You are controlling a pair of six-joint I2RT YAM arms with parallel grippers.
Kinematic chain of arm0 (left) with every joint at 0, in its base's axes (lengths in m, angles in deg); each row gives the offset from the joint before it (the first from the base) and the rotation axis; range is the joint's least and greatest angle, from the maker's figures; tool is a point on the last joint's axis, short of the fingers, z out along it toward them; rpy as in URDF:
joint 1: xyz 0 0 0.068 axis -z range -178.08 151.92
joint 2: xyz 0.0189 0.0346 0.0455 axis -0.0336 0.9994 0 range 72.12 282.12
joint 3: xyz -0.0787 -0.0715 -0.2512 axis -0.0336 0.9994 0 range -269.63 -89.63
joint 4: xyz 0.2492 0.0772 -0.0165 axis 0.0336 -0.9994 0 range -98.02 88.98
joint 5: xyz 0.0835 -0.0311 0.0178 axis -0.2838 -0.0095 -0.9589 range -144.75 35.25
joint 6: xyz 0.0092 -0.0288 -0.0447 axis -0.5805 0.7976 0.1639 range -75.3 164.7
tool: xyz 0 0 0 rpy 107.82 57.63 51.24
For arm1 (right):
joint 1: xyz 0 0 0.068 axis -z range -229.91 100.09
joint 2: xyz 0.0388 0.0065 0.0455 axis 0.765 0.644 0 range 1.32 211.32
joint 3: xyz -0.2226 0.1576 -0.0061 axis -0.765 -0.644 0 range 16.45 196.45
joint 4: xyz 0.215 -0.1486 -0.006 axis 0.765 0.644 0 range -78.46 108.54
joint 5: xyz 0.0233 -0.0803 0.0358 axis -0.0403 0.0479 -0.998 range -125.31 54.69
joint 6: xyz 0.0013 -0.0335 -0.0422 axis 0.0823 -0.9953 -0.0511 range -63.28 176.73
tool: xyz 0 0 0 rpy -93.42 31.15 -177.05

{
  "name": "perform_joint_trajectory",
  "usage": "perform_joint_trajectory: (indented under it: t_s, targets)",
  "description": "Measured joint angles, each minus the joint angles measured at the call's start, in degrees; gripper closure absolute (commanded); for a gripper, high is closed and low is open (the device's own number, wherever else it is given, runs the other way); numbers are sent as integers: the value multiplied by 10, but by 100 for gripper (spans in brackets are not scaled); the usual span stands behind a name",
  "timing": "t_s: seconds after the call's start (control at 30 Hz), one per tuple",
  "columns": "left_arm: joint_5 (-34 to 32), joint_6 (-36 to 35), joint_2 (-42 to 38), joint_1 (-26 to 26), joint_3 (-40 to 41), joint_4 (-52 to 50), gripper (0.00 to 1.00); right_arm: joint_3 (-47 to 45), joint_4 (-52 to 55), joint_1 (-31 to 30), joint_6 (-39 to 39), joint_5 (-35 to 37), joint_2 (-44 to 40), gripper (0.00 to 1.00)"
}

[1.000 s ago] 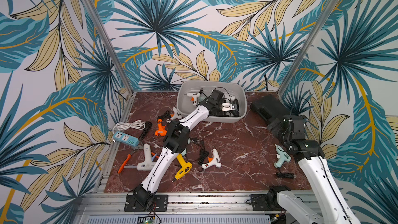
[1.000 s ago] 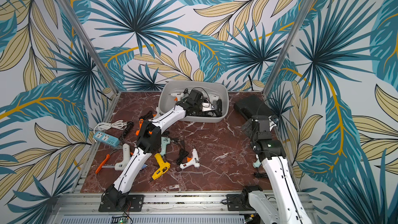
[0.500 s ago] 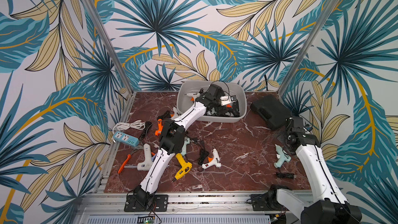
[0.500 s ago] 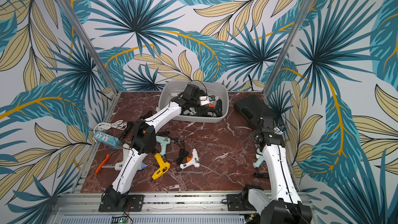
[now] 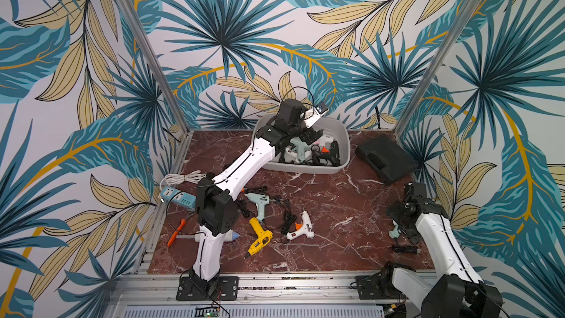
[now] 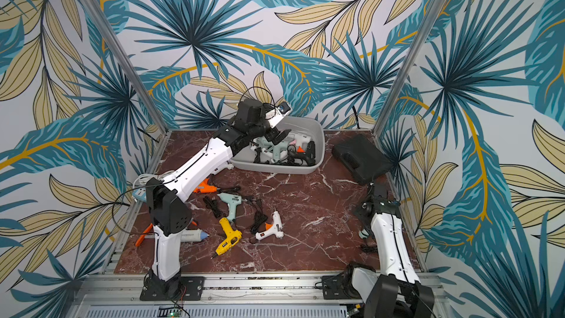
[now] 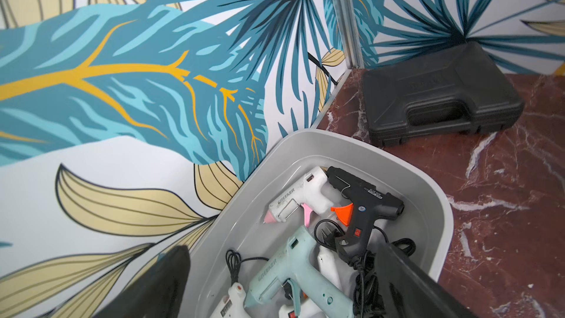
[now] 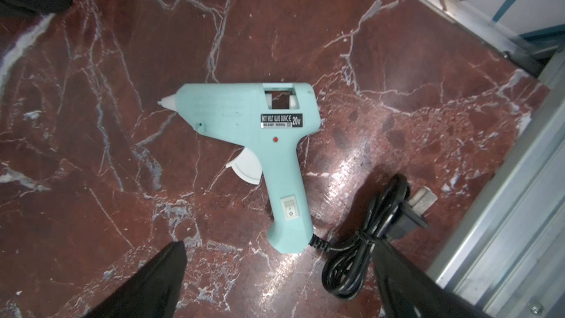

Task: Put the hot melt glue gun into the storage box
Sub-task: Pick up the hot melt adhesive gun from the center of the board.

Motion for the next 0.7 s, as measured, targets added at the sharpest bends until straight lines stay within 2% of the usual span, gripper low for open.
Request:
perform_joint_trajectory:
  t_s: [0.3, 0.53, 0.7]
  targets:
    - [-32, 150, -105, -33, 149, -1, 0, -26, -73, 37, -9, -28, 61, 2]
    - [-51, 189, -142, -37, 196, 6, 0, -26, -137, 53, -23, -60, 128, 4]
    - [-52, 199, -159, -37, 219, 17, 0, -13, -157, 59, -30, -74, 182, 14]
